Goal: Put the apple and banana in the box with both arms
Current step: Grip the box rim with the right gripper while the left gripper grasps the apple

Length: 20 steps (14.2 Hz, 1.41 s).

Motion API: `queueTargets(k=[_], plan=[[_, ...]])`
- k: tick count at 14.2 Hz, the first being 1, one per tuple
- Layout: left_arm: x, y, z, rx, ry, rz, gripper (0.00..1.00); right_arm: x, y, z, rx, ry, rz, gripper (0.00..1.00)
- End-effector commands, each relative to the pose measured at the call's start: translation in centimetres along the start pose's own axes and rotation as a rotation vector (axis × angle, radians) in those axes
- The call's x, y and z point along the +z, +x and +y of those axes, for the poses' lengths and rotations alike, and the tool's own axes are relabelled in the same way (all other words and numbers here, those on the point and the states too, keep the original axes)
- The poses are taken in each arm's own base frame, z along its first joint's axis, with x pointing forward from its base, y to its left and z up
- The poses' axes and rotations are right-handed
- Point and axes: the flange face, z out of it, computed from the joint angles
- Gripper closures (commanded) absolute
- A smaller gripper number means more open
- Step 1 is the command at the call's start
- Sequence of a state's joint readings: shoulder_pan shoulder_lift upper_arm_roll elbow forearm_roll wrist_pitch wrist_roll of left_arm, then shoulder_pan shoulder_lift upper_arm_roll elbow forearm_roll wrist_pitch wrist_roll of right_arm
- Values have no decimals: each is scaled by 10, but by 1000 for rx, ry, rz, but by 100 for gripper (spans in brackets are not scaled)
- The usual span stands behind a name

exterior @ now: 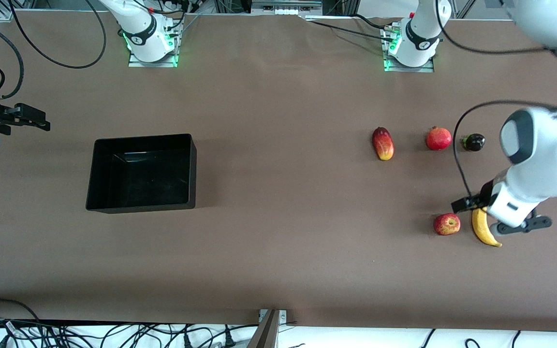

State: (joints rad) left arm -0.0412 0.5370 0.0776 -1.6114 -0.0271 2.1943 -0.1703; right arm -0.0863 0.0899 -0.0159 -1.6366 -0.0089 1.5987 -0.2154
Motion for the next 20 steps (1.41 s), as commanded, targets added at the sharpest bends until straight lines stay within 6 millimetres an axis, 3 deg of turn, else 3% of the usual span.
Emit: queueTargets(k=[1,2,4,7,9,13,15,18,19,20], plan=[[35,14,-7,-6,-5,29,0,2,0,4,7,-13,-13,0],[57,15,-7,-6,-2,39,0,7,1,6,10,-12,-21,0],[76,15,-8,-8,-1,45,0,31,13,19,27,-7,-36,0],[90,12,-6,-11,3,31,0,93,43,26,27,-4,-47,0],[103,11,-5,-10,4,34,0,130,50,21,29,-3,-37,0],[120,7,-5,-14,7,19,0,217,33,20,34,-6,-3,0],[126,6,-5,-15,8,11,0,251,23,17,41,-7,32,0],[133,6,-5,-25,8,11,0,285,13,15,39,-11,59,0],[134,7,-5,-29,5,25,0,292,14,15,39,-12,63,6],[138,6,-5,-39,7,24,0,296,14,15,39,-10,58,27]])
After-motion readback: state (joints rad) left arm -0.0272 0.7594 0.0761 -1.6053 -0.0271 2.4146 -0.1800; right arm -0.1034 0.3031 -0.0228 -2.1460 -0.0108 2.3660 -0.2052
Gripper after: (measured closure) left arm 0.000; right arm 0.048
